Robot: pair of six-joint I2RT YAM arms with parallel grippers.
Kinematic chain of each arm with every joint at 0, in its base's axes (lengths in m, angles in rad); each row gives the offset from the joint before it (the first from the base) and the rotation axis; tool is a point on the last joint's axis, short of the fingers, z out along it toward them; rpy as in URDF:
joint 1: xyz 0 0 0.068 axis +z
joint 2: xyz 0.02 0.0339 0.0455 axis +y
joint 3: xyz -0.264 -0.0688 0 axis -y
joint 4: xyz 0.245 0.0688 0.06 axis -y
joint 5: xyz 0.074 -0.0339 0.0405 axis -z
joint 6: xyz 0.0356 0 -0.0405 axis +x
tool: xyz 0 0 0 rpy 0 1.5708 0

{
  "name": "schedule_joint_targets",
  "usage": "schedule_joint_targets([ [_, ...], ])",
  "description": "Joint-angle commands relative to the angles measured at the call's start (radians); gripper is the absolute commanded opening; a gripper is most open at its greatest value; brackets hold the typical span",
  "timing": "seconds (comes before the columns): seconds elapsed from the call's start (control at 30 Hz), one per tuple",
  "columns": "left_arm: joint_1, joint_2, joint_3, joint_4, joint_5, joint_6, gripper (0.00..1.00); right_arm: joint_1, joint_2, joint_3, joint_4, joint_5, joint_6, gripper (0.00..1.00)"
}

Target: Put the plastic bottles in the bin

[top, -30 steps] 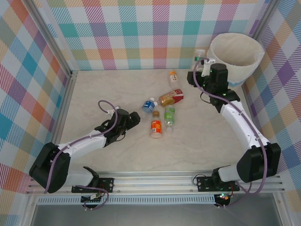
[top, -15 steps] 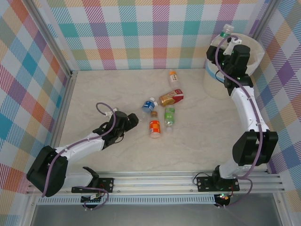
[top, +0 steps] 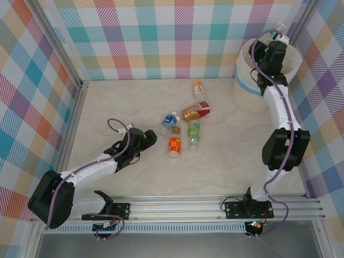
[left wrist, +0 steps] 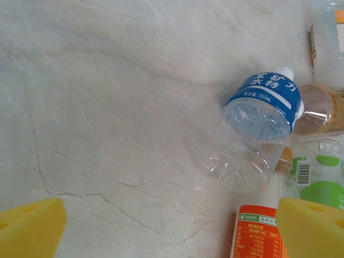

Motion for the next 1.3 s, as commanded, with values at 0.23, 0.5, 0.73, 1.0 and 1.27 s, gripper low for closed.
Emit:
schedule_joint_targets([
  [0.23, 0.016, -0.019, -0.018, 0.009, -0.019, -0.005, 1.00, -0.004, 0.136, 0.359, -0.388, -0.059, -0.024, 0.91],
  [0.5, 0.019, 0.006, -0.014, 0.033, -0.011, -0.005, 1.00, 0.043, 0.017, 0.259, -0.348, -0.144, -0.127, 0.97],
  [0.73, 0.020, 0.039, 0.003, 0.036, 0.011, -0.006, 1.00, 0.171, -0.033, 0.163, -0.346, -0.246, -0.359, 0.98],
  [1.0, 0.022, 0.047, 0.018, 0.054, 0.035, 0.009, 1.00, 0.269, 0.070, 0.142, -0.404, -0.321, -0.448, 1.00],
  [1.27, 0.022, -0.015, -0.033, 0.240, 0.163, 0.117, 1.00, 0.318, 0.307, 0.298, -0.562, -0.312, -0.470, 1.00],
])
